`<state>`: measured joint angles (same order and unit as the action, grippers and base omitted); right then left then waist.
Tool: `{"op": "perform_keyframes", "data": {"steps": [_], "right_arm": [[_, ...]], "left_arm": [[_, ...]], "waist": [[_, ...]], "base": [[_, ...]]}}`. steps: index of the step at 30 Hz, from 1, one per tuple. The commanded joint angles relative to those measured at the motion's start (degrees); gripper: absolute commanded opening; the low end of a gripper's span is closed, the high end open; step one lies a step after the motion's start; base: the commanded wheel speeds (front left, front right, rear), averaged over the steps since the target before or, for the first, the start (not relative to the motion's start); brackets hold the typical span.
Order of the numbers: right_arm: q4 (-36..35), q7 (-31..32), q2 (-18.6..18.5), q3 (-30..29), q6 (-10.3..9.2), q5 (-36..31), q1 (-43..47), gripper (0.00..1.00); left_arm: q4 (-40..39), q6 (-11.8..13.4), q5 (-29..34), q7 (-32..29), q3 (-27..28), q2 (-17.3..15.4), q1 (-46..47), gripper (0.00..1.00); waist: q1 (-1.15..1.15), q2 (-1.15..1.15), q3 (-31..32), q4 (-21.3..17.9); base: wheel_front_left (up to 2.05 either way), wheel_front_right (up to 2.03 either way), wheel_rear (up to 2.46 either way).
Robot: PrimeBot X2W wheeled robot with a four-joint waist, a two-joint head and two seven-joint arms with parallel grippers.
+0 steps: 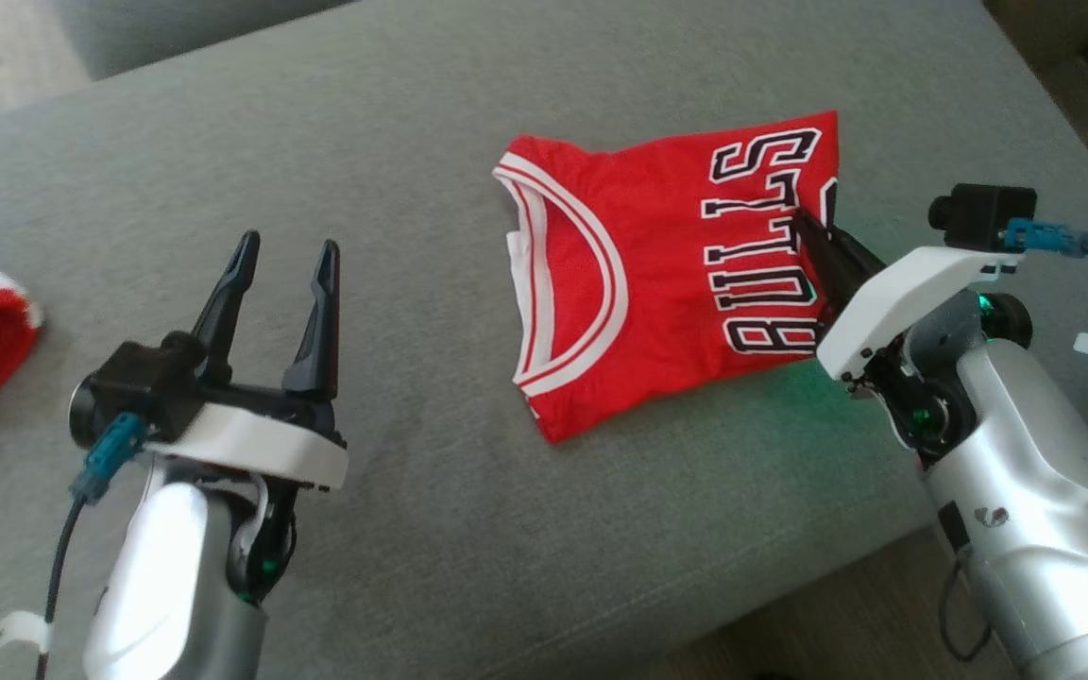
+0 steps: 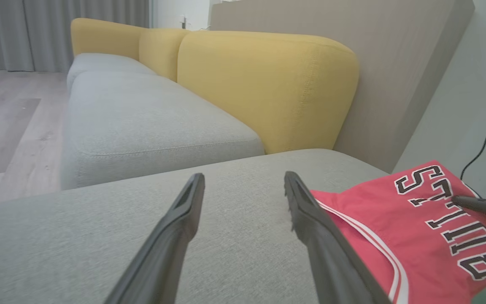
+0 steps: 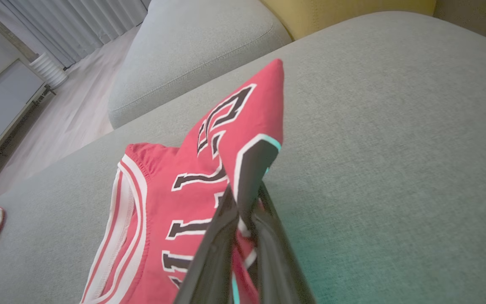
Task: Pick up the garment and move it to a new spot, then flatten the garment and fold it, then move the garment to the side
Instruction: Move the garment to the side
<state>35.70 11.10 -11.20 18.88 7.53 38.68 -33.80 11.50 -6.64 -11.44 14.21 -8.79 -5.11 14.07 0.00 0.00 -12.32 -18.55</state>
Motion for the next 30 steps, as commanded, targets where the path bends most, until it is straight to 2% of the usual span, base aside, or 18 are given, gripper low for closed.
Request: {"op": "perform_keyframes", "data": {"steps": [1, 8, 13, 21, 30], "right_arm": [[-2.37, -1.01, 0.33, 0.97, -0.04, 0.6, -3.01, 0.0], [-2.36, -2.7, -1.46, 2.15, -0.04, 0.45, -7.66, 0.0], [-0.85, -2.54, -5.3, 2.42, -0.04, -0.98, -14.49, 0.0], [4.39, -2.28, -10.5, 0.26, -0.04, -3.66, -23.98, 0.0], [9.09, -1.89, -12.66, -3.79, -0.04, -8.04, -28.33, 0.0]], "left_arm": [[-1.72, -0.2, 0.22, 0.14, 1.31, -1.16, 2.68, 1.0], [-3.55, -0.2, 0.73, -0.29, 0.34, -2.32, 3.97, 1.0], [-6.0, -0.06, 0.8, -1.54, 0.48, -3.56, 4.62, 1.0], [-8.62, 0.04, 0.51, -3.01, 0.74, -5.06, 5.45, 1.0], [-9.12, 0.54, 0.1, -2.72, 0.88, -5.54, 5.6, 1.0]], "waist": [[0.0, 0.0, -1.58, -2.17], [0.0, 0.0, -4.94, -1.82], [0.0, 0.0, -9.44, 0.25], [0.0, 0.0, -15.35, 3.07], [0.0, 0.0, -17.28, 3.37]], "base": [[0.0, 0.0, 0.0], [0.0, 0.0, 0.0], [0.0, 0.0, 0.0], [0.0, 0.0, 0.0], [0.0, 0.0, 0.0]]}}
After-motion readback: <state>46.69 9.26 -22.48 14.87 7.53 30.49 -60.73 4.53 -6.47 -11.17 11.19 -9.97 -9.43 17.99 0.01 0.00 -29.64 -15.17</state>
